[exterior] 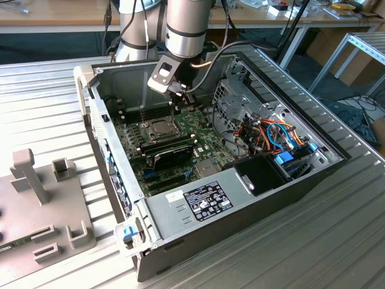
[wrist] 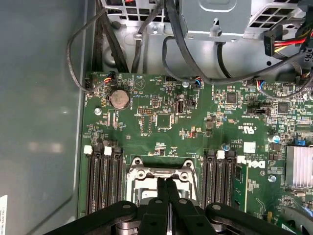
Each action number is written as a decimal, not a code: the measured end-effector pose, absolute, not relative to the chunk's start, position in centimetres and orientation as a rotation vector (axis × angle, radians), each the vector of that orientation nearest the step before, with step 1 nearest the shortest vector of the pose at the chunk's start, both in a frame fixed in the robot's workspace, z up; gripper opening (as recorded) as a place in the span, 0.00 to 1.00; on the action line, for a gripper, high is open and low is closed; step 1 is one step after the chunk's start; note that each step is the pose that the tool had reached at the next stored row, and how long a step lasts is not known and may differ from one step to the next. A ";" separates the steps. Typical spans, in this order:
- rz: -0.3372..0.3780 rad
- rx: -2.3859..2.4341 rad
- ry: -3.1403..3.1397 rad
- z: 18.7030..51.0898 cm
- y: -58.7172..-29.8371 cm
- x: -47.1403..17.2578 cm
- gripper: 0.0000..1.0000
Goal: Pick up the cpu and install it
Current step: 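Close the cpu cover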
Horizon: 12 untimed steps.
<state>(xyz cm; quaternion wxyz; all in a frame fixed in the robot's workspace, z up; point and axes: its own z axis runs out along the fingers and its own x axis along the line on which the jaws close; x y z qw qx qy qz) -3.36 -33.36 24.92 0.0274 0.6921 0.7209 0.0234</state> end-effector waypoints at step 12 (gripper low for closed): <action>0.072 2.136 2.225 23.6 -33.4 -7.9 0.11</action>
